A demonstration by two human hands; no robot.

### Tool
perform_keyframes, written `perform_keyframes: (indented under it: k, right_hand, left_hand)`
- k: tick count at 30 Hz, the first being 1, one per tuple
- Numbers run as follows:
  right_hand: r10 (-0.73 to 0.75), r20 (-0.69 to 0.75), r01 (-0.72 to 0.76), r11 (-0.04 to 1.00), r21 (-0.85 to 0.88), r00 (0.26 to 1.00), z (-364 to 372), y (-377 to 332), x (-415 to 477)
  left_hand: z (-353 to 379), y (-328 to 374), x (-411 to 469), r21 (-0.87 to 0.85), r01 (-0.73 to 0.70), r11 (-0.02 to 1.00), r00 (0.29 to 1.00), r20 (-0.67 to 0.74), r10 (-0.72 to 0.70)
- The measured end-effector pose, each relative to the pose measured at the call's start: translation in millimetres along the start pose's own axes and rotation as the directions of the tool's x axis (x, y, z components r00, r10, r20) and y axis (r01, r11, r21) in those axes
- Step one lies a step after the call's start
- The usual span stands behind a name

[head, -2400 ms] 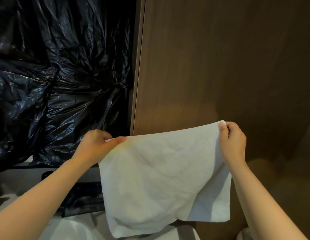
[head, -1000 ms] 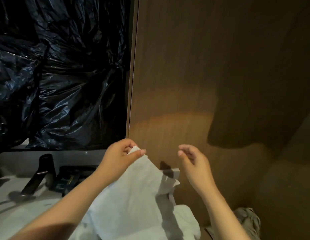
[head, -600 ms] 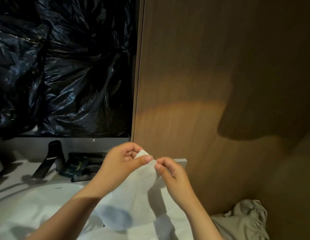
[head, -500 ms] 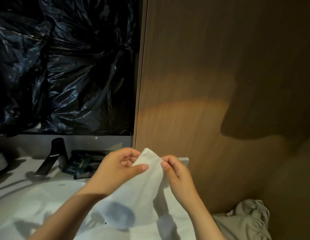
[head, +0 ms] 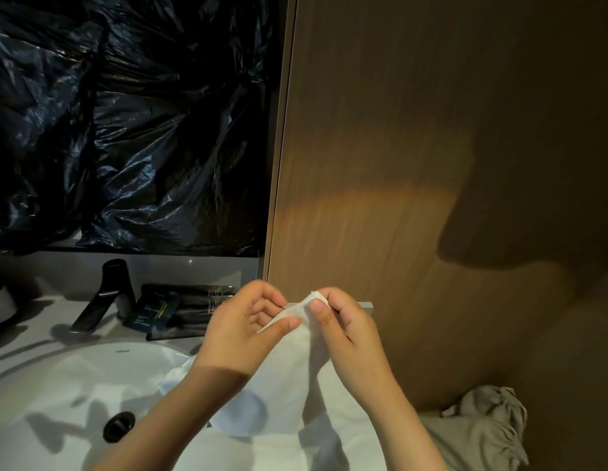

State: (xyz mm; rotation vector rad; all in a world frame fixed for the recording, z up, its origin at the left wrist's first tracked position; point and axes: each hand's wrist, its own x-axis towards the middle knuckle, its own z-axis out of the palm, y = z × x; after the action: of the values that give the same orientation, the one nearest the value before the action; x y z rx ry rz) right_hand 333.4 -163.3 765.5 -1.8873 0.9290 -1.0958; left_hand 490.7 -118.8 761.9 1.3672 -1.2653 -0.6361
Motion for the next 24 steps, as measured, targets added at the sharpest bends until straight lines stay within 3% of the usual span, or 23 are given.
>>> perform_keyframes:
  k: [9,14,20,24]
  right_hand:
    - [0.001,-0.159,-0.008,0.999,-0.042,0.987,1,-1,-2]
    - [0.004,-0.202,-0.005,1.0,-0.002,0.979,-5,-7,8]
    - [0.006,-0.155,-0.013,0.999,-0.044,0.988,-5,-8,12]
    - [-0.03,-0.225,0.012,0.996,-0.084,0.974,-10,-8,19]
  left_hand:
    - [2,-3,-1,0.031,-0.093,0.995,0.994,0.068,0.091]
    - [-4,-8,-4,0.044,-0.134,0.99,0.989,0.068,0.131]
    - [-3,-12,-2,0.062,-0.171,0.983,0.984,0.054,0.168]
    - [-4,-13,-2,0.078,-0.204,0.976,0.975,0.11,0.195]
